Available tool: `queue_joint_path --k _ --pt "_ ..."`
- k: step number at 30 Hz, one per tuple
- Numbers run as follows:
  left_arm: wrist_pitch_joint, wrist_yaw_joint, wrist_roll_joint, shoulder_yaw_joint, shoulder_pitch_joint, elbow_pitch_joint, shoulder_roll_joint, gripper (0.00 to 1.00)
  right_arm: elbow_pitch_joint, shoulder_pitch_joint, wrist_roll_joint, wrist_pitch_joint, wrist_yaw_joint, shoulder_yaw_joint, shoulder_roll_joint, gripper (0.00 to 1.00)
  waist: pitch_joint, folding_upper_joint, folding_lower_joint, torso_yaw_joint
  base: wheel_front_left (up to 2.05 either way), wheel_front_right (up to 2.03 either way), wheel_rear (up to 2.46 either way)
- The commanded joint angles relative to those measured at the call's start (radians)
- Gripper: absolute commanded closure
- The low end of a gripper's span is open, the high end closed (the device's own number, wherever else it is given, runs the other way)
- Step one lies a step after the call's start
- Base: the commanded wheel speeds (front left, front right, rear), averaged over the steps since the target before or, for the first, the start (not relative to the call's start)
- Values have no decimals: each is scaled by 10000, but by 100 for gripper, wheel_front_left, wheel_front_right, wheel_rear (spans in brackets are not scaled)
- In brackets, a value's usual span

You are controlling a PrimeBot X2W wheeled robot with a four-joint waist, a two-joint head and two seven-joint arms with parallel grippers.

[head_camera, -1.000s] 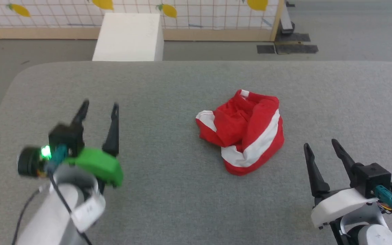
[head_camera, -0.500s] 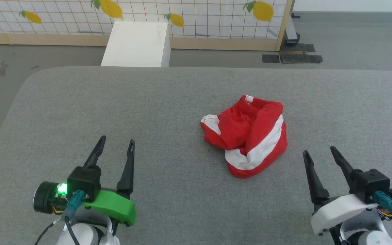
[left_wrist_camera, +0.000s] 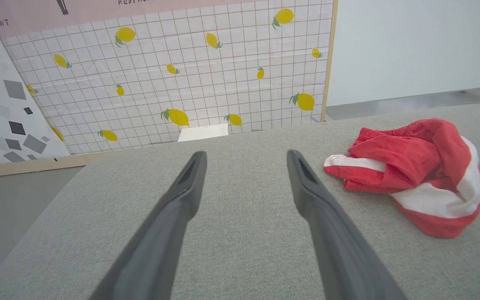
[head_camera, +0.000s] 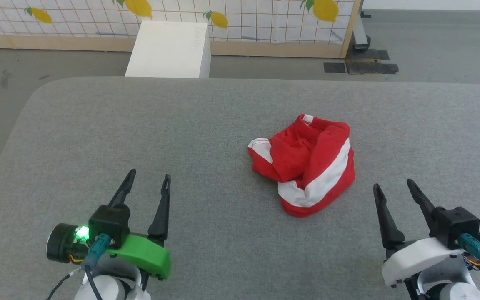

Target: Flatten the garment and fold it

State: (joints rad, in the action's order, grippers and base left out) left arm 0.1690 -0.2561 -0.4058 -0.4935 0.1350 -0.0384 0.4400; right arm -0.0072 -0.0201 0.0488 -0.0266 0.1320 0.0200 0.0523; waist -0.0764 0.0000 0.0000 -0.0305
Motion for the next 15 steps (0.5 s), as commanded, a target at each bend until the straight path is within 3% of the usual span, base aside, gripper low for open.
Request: queue_joint_path --k 1,5,15 --pt "-12 30 -28 2 143 5 -15 0 -57 30 41 48 -13 -36 -20 0 -108 0 0 -81 0 0 0" --pt "-31 62 -42 -48 306 -22 -79 0 -262 243 293 1042 -13 -683 157 0 -387 0 0 -304 0 0 0" --pt "157 139 -107 -195 648 152 -407 0 -1027 2117 1846 5878 -13 -3645 2080 0 -1312 0 0 -1204 0 0 0"
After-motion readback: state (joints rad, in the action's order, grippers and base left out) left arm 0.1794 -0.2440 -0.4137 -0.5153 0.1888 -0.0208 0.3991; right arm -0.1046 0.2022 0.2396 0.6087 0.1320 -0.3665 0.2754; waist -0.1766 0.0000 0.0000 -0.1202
